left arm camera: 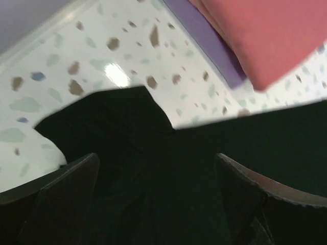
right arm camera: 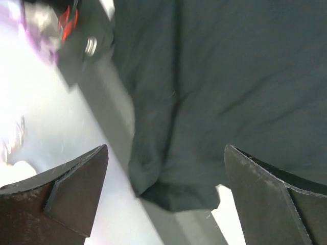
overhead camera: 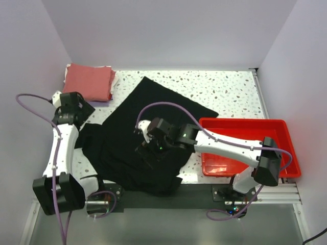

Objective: Fold and stack the t-shirts
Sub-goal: Flatten the tshirt out

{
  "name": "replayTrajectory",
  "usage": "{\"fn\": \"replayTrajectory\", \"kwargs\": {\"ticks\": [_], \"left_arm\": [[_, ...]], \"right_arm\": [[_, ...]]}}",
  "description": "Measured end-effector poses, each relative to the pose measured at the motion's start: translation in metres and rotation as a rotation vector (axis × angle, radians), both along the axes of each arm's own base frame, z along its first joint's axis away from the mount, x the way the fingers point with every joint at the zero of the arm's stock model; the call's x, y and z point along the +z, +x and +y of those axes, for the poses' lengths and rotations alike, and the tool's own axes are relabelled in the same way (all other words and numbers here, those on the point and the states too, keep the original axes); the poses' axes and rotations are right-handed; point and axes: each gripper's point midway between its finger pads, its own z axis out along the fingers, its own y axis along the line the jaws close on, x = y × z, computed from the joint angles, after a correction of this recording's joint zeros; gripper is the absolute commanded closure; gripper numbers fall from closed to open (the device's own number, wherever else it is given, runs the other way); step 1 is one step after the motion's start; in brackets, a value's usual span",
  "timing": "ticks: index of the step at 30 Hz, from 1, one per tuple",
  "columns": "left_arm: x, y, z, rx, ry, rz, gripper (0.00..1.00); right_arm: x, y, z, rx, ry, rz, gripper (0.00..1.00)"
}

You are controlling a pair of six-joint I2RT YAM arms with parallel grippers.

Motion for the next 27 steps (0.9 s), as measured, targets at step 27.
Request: {"fn": "replayTrajectory", "kwargs": {"ticks": [27], "left_arm": [[-0.141,-0.078,-0.135,-0.334,-0.257,0.073,0.00]], "right_arm": [[-0.118,0.312,-0.018,-0.527,-0.201,-0.121,0.01]]}}
